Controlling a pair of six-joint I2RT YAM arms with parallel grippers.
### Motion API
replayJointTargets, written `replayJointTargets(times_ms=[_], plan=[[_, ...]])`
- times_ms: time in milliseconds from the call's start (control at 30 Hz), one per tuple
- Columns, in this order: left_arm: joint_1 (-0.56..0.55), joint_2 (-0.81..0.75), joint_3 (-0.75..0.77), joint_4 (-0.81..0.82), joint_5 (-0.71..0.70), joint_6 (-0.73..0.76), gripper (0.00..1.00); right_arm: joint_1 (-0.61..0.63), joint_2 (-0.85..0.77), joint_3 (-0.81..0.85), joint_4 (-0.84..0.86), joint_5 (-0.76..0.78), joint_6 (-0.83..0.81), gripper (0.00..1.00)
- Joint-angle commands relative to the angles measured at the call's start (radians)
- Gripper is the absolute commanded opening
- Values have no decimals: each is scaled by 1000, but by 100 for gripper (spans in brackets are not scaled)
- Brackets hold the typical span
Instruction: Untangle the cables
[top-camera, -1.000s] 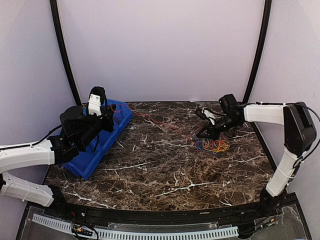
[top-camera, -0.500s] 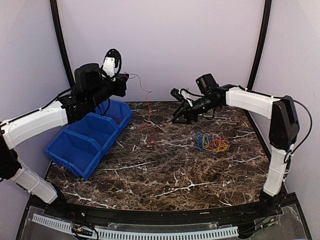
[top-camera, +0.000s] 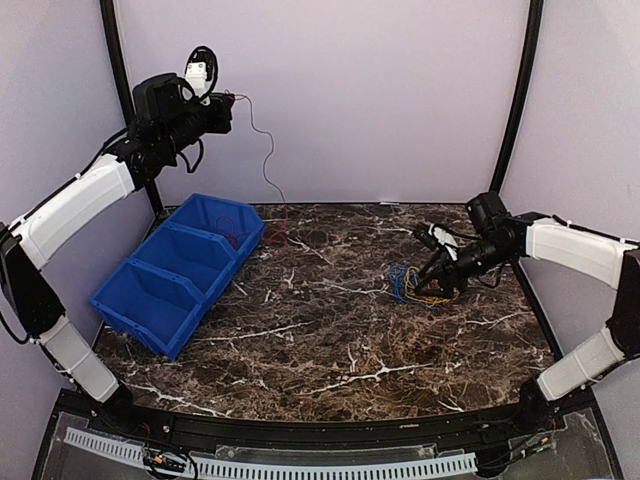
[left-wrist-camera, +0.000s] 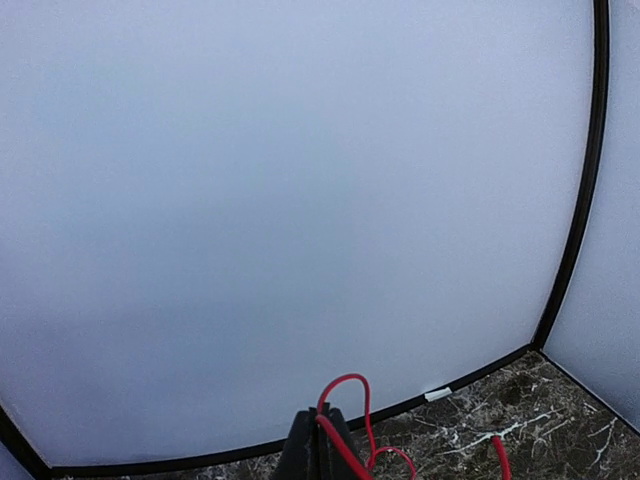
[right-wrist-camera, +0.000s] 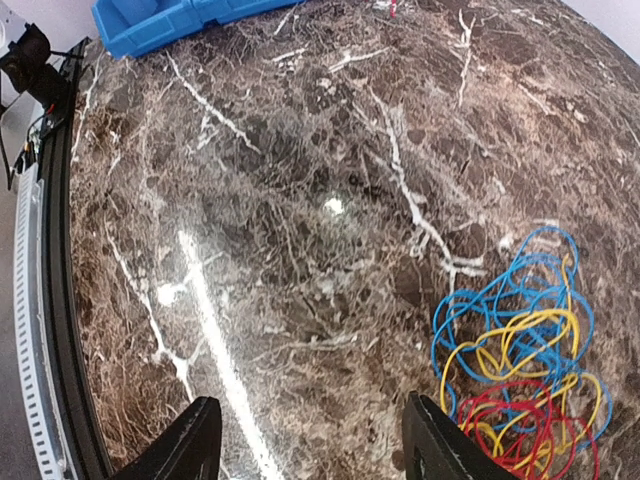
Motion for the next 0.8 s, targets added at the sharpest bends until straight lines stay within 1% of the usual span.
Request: replayJointTargets(times_ms=[0,133,233,400,467,567,733,767], plan=[[83,14,128,-36,42,-18,0,-20,-118,-156,105,65,-7,64],[158,62,247,-58,63,-40,0,-61,-192,-261,187,62,13,68],[208,125,387,-109,88,-48,0,-100,-248,-313,232,50,16,71],[262,148,444,-122,134,-104,0,-167,-305,-356,268,43,19,74],[269,151,441,-130,135,-101,0,-196,-311,-366,274,34,15,75],[281,154,378,-135,123,-84,0,-224,-316,-366,279,25,12,75],[311,114,147,-71,137,-107,0,-256,-327,-376,285,27,1,75],[312,109,123,-52,138,-107,0,-260,-328,-378,286,26,-2,75]])
